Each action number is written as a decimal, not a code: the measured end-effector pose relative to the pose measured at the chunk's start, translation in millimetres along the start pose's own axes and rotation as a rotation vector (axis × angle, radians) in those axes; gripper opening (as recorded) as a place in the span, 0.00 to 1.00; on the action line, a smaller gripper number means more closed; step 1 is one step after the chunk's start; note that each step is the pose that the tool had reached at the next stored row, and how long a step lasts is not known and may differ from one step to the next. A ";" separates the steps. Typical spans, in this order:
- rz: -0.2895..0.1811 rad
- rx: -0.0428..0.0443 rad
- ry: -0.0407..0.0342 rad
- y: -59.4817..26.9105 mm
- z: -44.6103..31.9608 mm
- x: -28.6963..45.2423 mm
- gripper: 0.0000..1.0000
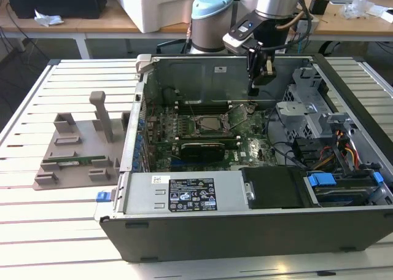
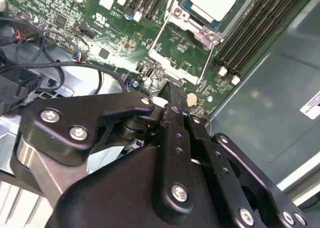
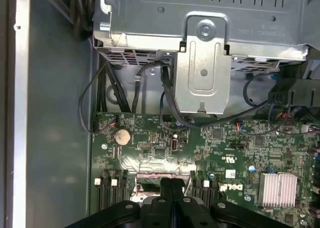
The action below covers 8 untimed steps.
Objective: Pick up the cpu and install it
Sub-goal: 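Close the cpu cover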
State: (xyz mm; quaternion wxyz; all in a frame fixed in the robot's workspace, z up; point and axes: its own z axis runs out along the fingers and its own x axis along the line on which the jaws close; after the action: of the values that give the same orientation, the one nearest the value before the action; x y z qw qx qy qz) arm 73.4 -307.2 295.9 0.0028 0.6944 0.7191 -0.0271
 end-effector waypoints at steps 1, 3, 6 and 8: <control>0.000 0.0000 -0.0001 0.7 2.2 0.2 0.11; 0.000 0.0000 -0.0002 1.3 5.7 0.4 0.11; 0.000 0.0001 -0.0001 1.6 12.5 0.7 0.11; 0.000 0.0001 -0.0001 1.7 16.8 0.9 0.11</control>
State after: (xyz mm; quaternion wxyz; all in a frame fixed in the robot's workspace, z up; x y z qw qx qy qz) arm 74.5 -307.0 279.1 0.0028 0.6944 0.7191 -0.0272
